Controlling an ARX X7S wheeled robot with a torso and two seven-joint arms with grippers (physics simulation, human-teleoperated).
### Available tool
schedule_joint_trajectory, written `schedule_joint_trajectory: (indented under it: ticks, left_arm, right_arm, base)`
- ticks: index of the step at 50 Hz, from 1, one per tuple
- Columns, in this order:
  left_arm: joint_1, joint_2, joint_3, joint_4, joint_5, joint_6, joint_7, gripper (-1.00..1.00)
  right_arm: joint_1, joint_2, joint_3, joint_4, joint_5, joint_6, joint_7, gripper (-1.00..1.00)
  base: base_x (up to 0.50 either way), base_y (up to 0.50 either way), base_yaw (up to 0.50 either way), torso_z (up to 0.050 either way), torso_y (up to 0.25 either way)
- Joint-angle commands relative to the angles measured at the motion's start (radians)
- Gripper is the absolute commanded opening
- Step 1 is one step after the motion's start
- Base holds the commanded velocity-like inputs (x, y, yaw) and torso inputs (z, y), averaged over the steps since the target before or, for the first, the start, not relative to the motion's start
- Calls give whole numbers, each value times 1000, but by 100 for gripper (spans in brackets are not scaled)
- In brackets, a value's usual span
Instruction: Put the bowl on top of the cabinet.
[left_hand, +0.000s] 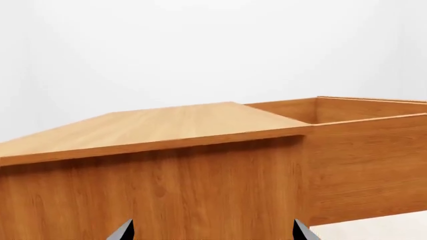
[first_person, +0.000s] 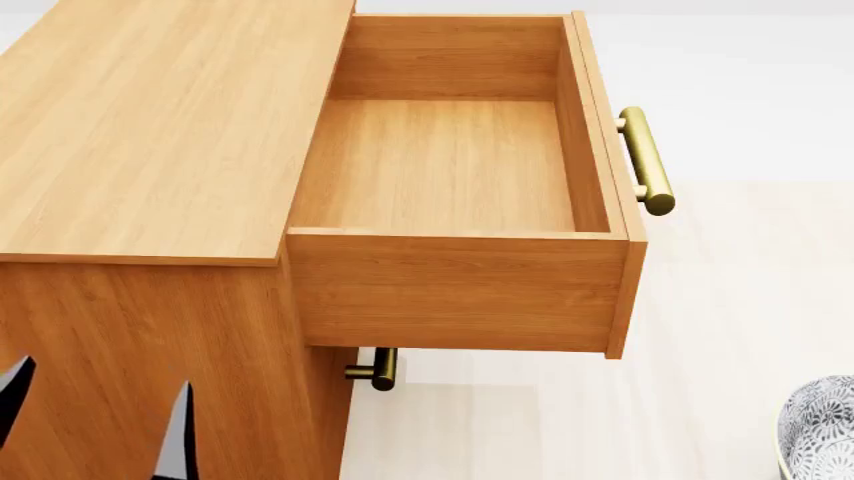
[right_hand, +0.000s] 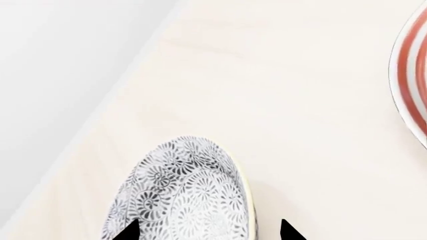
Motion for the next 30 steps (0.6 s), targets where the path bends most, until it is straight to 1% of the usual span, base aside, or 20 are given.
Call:
schedule_joint_trajectory:
  ticks: [1, 30]
  left_arm:
    - [1, 13, -36, 0, 14, -8, 18, 100]
    - [1, 11, -14, -35, 21, 18, 15, 100]
  right_arm:
    - [64, -39, -21, 103, -34, -48, -57, 100]
    - [79, -62, -6, 185, -51, -102, -76, 100]
  base:
    - [0, 0, 0, 0, 0]
    - [0, 0, 0, 0, 0]
